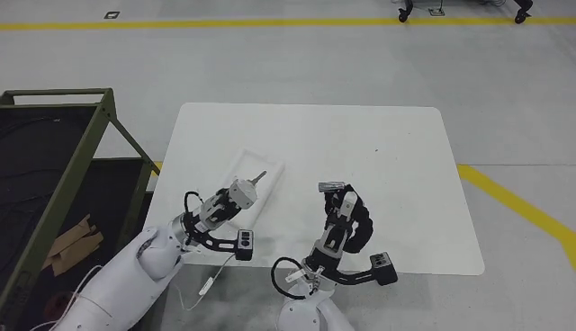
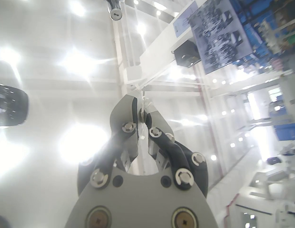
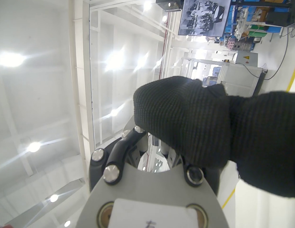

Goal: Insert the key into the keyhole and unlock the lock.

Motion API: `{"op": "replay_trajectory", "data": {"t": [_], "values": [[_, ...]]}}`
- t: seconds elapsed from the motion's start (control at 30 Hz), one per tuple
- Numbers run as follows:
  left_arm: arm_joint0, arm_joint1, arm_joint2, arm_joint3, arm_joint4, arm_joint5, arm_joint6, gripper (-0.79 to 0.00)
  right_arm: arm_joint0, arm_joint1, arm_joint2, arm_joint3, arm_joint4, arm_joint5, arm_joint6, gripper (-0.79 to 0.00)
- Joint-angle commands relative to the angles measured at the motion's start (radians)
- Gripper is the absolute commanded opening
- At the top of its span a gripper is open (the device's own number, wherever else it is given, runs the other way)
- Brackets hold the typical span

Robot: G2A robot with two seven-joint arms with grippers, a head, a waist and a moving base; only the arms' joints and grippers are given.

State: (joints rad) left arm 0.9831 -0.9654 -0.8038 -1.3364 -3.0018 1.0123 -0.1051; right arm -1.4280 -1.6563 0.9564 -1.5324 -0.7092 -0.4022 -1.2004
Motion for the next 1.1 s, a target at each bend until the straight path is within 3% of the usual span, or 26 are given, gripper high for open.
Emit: {"op": "replay_trajectory", "data": {"t": [0.0,0.6,0.8,1.07], "values": [[0.026,0.007,0.007,-0.007,-0.070,0.000,0.011,-0.785,0.012,0.001,0.005,0.009,-0.024,-0.031,0.013,-0.785],[0.044,0.014,0.026,-0.016,-0.070,0.000,0.003,-0.785,0.025,0.002,0.019,0.019,-0.031,-0.056,0.029,-0.785],[0.080,0.002,0.045,-0.022,-0.070,-0.015,-0.006,-0.785,0.043,0.016,0.098,0.022,-0.005,-0.058,0.181,-0.785],[0.119,0.004,0.124,-0.036,-0.070,0.000,0.006,-0.785,0.059,0.050,0.250,-0.029,0.100,-0.161,0.497,-0.785]]}}
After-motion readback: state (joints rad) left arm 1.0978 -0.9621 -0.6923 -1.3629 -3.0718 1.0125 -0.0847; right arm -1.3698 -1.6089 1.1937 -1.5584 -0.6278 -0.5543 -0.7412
